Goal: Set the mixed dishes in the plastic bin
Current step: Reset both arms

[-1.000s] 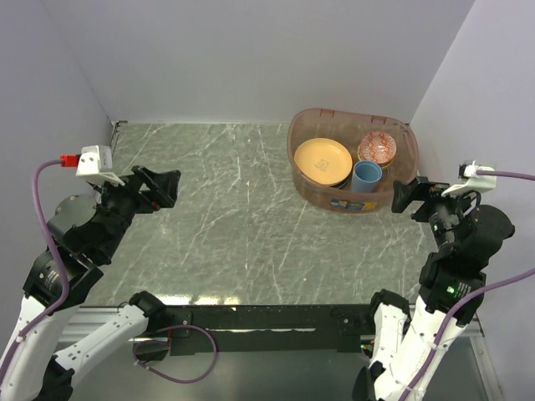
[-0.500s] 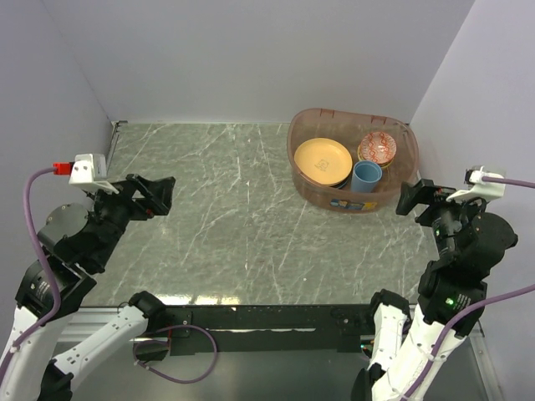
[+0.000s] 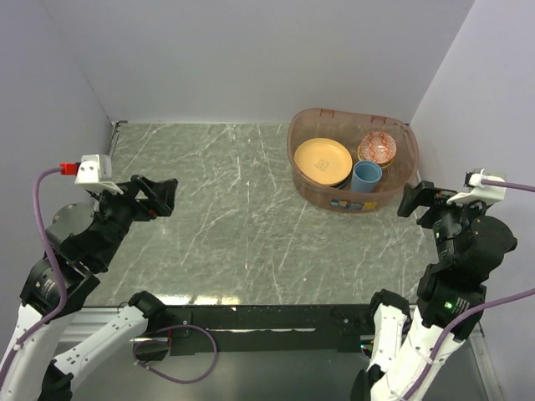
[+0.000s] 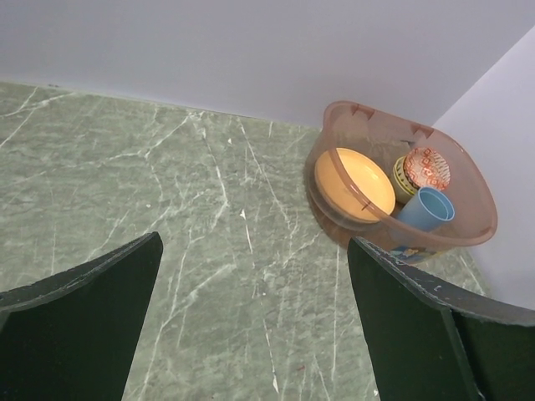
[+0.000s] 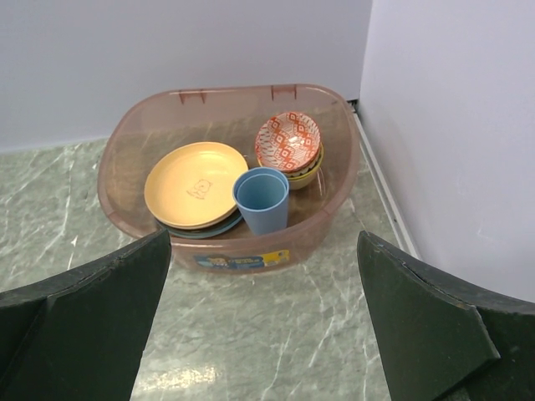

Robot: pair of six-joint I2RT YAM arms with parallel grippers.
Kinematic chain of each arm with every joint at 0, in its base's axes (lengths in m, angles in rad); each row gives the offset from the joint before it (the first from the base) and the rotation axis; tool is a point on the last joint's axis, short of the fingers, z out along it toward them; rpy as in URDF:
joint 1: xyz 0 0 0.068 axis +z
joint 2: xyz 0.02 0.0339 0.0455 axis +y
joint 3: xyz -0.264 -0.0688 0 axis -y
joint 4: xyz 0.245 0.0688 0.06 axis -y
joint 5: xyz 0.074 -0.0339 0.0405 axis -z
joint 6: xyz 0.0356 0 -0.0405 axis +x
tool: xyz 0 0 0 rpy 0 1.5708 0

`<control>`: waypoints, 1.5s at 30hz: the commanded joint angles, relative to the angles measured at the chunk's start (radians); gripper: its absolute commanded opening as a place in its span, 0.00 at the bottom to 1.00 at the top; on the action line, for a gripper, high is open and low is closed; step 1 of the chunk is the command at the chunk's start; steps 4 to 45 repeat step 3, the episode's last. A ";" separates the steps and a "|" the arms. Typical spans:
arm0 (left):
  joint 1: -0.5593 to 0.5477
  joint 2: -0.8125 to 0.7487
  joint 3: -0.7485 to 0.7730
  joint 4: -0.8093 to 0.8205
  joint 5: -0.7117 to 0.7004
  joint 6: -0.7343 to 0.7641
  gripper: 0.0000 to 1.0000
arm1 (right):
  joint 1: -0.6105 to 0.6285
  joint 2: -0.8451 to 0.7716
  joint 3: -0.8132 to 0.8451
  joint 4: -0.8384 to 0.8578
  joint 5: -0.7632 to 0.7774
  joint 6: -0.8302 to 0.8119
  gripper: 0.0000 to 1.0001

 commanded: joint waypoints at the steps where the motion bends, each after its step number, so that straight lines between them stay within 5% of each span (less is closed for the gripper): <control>1: 0.005 0.000 -0.006 0.039 0.008 0.020 0.99 | -0.004 -0.007 0.015 0.016 0.006 -0.007 1.00; 45: 0.005 0.002 -0.007 0.042 0.007 0.018 0.99 | -0.005 -0.002 0.015 0.019 -0.006 -0.015 1.00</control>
